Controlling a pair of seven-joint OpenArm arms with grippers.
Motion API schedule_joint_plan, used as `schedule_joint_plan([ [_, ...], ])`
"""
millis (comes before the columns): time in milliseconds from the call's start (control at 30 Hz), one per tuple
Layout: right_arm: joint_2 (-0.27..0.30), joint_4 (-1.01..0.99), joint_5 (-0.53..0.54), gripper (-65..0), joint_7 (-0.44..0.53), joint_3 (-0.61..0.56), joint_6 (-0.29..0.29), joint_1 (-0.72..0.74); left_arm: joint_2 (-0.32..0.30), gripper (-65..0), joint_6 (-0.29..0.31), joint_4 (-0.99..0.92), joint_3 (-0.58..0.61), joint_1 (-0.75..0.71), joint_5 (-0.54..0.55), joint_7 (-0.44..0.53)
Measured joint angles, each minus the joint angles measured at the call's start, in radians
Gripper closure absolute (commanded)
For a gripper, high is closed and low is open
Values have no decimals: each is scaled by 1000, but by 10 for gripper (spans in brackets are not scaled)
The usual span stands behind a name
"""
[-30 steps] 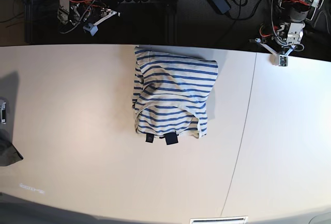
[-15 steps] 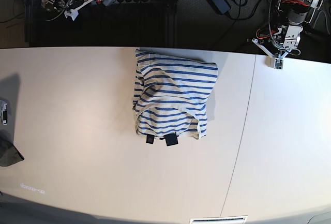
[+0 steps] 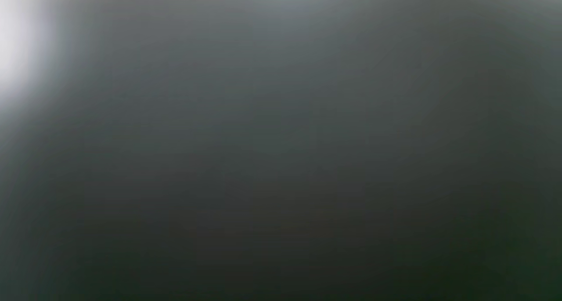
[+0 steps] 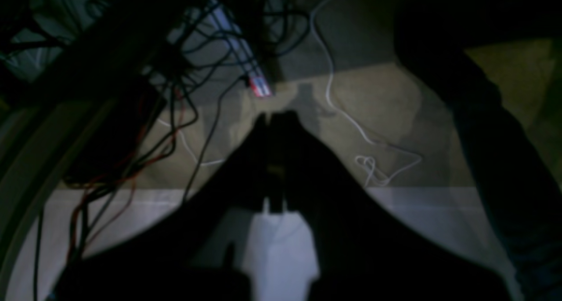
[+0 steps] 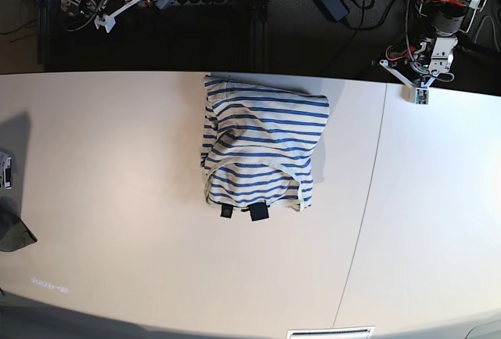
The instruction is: Fold the T-shirt properly
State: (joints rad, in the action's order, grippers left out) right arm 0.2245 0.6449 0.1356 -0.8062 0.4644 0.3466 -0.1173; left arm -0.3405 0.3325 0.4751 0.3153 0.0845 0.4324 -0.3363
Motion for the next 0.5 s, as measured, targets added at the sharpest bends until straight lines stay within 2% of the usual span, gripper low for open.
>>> schedule_joint_plan([
  [67,-1,1,2,0,2,0,0,-8,0,-50,13,82,-68,-21,-22,-97],
  [133,-3,1,2,0,2,0,0,-18,-8,-50,23,179,-132,-39,-21,-233],
  [200,-5,1,2,0,2,0,0,-27,-29,-49,21,263,-163,-54,62,-353],
  [267,-3,1,2,0,1,0,0,-38,-61,-42,5,360,-186,-76,76,-439],
  [433,-1,2,2,0,9,1,0,-45,-117,-42,-2,648,-273,-216,95,-593],
  [500,-4,5,3,0,32,0,3,-56,-129,-42,-3,784,-329,-313,96,-620],
])
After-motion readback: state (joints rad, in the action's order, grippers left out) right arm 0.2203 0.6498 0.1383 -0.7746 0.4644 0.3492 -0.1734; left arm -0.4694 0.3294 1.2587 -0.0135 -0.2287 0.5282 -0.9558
